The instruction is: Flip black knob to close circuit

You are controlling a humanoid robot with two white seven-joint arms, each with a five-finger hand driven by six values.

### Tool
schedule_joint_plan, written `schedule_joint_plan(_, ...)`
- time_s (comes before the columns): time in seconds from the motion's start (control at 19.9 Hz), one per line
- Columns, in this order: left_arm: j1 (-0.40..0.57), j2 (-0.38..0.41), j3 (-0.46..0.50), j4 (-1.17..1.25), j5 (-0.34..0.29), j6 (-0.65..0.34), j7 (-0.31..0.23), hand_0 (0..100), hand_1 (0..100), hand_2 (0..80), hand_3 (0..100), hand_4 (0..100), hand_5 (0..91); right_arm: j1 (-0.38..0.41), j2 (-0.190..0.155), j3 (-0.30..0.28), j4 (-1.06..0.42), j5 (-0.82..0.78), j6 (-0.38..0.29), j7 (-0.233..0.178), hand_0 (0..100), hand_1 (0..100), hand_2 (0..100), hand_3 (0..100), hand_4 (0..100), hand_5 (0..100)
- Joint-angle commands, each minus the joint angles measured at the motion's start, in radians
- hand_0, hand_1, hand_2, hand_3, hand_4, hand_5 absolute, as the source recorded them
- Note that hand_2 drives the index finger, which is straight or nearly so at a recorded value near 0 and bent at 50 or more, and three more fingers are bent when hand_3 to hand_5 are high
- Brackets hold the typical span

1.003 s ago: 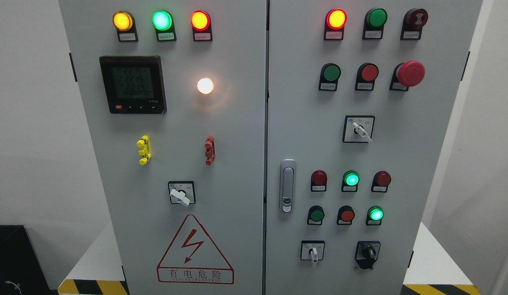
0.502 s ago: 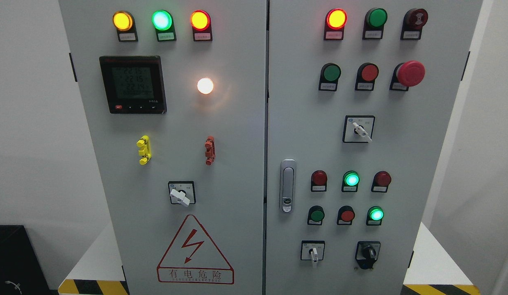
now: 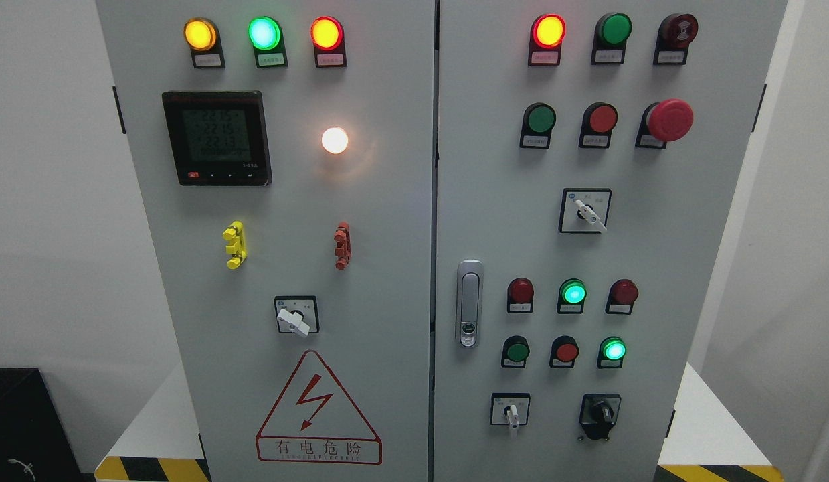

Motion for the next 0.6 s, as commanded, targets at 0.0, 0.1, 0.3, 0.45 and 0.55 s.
schedule_joint_plan(0.0,0.0,0.0,-0.02,0.021,-0.021,0.0,0.0,0,0,0.0,0,0,0.0,-0.028,-0.008,-0.001,-0.102,0.049,0.031,0.04,0,0,80,97,78,75)
schedule_joint_plan(0.1,0.0,0.0,-0.02,0.021,-0.021,0.0,0.0,0,0,0.0,0,0,0.0,-0.044,-0.008,-0.001,-0.104,0.062,0.048,0.045,0,0,80,98,79,75)
schedule_joint_plan(0.3,0.0,0.0,-0.02,0.021,-0.021,0.0,0.0,0,0,0.0,0,0,0.0,-0.099,-0.01,0.003,-0.091,0.086,0.086,0.046,0,0,80,98,79,76)
schedule_joint_plan(0.45,0.0,0.0,-0.02,0.021,-0.021,0.0,0.0,0,0,0.0,0,0,0.0,-0.133,-0.01,0.001,-0.061,0.14,0.092,0.066,0,0,80,98,79,76)
schedule_joint_plan(0.55,0.0,0.0,-0.02,0.021,-0.021,0.0,0.0,0,0,0.0,0,0,0.0,-0.144,-0.008,0.001,-0.052,0.146,0.103,0.069,0,0,80,98,79,76)
